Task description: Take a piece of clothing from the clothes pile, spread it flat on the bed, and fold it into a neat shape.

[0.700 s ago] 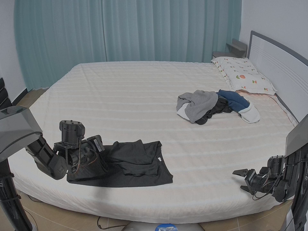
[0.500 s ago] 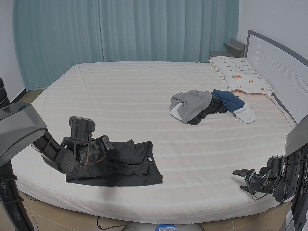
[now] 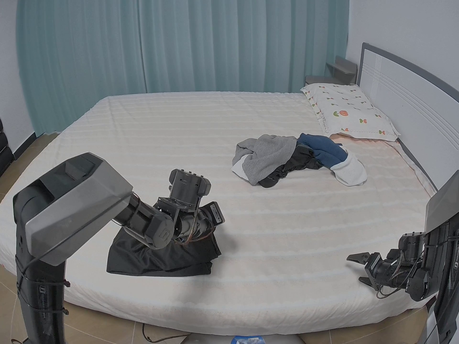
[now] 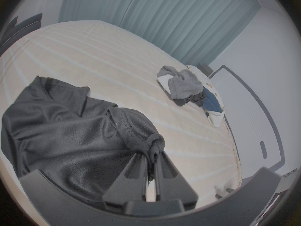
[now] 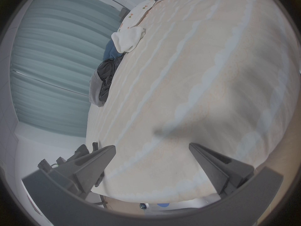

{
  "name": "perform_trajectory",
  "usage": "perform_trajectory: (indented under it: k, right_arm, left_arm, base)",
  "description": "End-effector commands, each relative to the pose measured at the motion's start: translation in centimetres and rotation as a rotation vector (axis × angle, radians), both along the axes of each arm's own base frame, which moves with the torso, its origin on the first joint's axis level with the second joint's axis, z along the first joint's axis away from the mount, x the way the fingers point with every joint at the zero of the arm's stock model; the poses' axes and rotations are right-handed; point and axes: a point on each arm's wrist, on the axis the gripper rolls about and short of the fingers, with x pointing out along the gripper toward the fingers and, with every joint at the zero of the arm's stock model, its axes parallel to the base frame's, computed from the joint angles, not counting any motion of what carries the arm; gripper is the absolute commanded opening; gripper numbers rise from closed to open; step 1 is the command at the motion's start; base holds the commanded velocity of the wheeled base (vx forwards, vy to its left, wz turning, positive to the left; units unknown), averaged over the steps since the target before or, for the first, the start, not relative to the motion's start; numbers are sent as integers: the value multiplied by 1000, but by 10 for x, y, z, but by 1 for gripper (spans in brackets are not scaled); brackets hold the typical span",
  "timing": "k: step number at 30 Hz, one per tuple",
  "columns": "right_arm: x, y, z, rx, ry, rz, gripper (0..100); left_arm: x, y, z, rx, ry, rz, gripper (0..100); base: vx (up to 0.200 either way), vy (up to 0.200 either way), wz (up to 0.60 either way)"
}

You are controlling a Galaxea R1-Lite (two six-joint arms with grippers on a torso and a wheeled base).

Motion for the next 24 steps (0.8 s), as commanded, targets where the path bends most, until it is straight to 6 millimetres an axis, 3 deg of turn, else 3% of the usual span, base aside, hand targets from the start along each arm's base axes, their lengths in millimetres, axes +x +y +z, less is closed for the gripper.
perform_trajectory:
  k: [1, 7, 8, 18, 19, 24]
  right_arm:
    - [0, 0, 1, -1, -9, 1, 100]
    - [0, 0, 1, 0, -9, 0, 100]
    - [0, 0, 1, 0, -9, 0, 100]
    - [0, 0, 0, 0, -6, 0, 100]
    - [0, 0, 0, 0, -6, 0, 100]
    - [0, 0, 0, 0, -6, 0, 100]
  left_arm:
    - [2, -7, -26, 25, 44, -8, 0]
    - [5, -2, -27, 37, 37, 22, 0]
    - [6, -2, -27, 40, 34, 28, 100]
    - [-3, 11, -20, 46, 51, 49, 100]
    - [-10, 21, -10, 37, 51, 57, 100]
    - [-21, 35, 4, 28, 48, 72, 100]
  base:
    - [0, 0, 0]
    - [0, 0, 0]
    - [0, 0, 0]
    - [0, 0, 0]
    - [0, 0, 0]
    - [0, 0, 0]
